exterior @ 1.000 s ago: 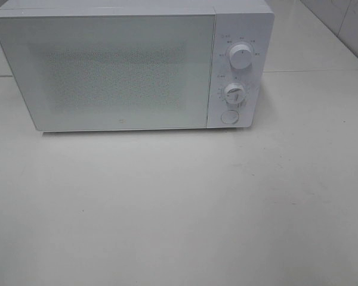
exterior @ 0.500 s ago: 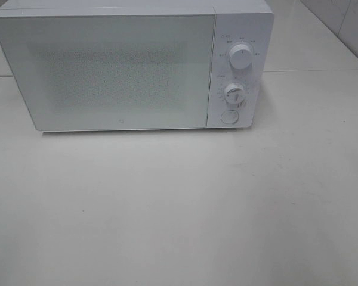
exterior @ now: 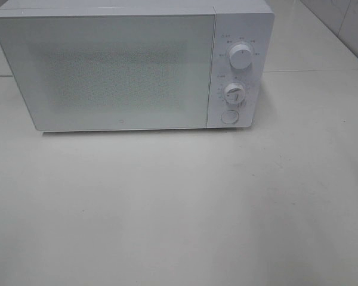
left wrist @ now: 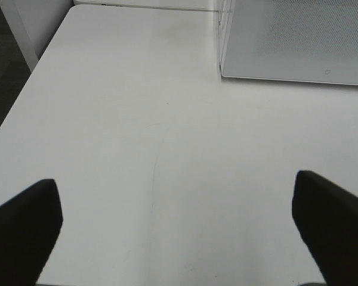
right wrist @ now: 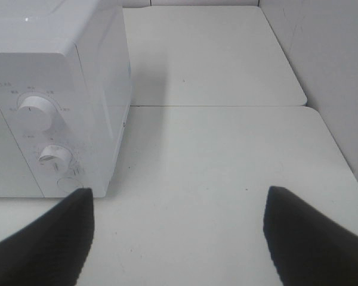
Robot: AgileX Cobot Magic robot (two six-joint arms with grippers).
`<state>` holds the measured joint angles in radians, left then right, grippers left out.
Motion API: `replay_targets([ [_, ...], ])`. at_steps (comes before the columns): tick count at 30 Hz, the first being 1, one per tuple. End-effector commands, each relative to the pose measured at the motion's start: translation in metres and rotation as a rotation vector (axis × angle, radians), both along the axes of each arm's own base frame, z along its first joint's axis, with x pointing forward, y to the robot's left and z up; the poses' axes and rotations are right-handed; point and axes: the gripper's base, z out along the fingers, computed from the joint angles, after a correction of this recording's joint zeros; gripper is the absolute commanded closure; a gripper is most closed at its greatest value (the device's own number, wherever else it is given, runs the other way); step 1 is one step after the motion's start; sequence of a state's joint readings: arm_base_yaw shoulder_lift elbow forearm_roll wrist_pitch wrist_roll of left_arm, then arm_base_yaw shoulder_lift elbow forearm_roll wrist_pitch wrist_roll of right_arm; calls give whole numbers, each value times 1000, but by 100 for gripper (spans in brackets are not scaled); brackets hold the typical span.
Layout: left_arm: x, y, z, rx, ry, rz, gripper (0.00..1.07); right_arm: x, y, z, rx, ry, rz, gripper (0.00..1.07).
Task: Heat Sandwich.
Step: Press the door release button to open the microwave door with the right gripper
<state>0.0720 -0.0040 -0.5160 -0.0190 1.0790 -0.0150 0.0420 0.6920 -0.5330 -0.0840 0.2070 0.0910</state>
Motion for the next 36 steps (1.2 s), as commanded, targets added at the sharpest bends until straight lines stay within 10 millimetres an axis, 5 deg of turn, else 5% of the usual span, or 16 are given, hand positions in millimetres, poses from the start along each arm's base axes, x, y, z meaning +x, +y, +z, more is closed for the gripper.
replay_targets([
  [1,-2,-1,0,-1,-26,-3,7,13,1,4,-1,-71,6,32],
  [8,-2,-1,0,-1,-26,-3,7,37,3,-2,2,-108,19,32],
  [12,-2,-1,0,-1,-26,-3,7,52,5,-22,7,-181,39,32],
  [24,-2,-1,0,-1,-26,-3,7,57,5,-69,43,-227,8,32],
  [36,-2,-1,0,-1,-26,-3,7,64,48,-106,-7,-167,70,32],
])
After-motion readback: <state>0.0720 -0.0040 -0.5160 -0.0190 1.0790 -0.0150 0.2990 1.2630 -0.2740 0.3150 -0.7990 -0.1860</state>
